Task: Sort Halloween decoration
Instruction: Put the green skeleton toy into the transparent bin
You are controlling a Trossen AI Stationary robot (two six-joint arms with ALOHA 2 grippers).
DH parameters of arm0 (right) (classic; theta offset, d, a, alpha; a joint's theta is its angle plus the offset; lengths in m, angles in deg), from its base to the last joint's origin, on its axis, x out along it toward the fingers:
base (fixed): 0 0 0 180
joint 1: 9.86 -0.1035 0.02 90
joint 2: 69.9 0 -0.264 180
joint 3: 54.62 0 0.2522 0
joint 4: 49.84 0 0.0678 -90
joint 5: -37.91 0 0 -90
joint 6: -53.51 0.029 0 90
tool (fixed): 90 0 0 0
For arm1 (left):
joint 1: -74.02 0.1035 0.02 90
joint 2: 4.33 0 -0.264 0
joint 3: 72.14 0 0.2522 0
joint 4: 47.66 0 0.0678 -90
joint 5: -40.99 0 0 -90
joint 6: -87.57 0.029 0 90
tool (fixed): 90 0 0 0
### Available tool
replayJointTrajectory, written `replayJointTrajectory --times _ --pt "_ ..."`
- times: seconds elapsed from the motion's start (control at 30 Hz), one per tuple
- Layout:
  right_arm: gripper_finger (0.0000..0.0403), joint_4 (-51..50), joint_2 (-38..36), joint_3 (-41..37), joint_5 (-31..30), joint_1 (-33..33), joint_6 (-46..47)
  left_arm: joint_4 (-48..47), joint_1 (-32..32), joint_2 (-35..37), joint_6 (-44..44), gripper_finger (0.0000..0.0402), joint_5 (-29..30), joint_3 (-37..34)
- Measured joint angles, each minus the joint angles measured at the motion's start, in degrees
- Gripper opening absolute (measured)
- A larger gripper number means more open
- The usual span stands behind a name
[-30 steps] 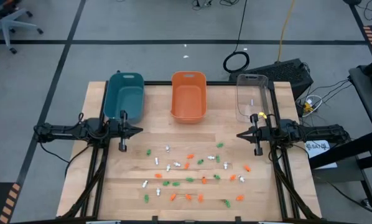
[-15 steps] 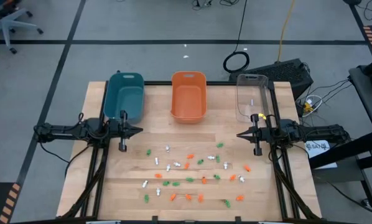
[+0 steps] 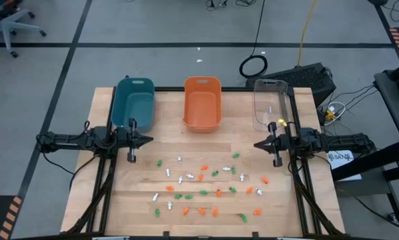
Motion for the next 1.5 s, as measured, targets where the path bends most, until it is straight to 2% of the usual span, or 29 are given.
replayJointTrajectory --times 0.5,0.63,0.67,0.8,0.93,1.1,1.5 --pt "0.0000 0.1 0.0 0.0 0.0 0.0 2.3 -0.3 0.0 0.0 -0.4 0.0000 0.0 0.0" --pt "0.0000 0.9 0.0 0.0 -6.2 0.1 13.8 -0.3 0.0 -0.1 -0.8 0.0000 -0.6 0.0" --pt "0.0000 1.2 0.0 0.0 -6.1 0.1 14.4 -0.4 0.0 -0.1 -1.8 0.0000 -1.2 0.0" --pt "0.0000 2.5 0.1 0.0 -4.4 0.1 12.7 -0.5 0.0 -0.9 -6.8 0.0000 -1.4 0.0" --pt "0.0000 1.9 1.4 2.2 -4.4 0.0 12.1 -0.5 0.0 -1.1 -4.8 0.0000 -1.4 0.1" --pt "0.0000 -2.0 6.4 11.2 -4.4 0.0 10.4 -0.4 0.0 -1.3 -2.8 0.0000 -1.2 0.1" --pt "0.0000 -18.5 27.8 39.7 -4.3 0.0 7.0 -0.4 0.0 -1.4 -1.5 0.0000 -1.0 0.1"
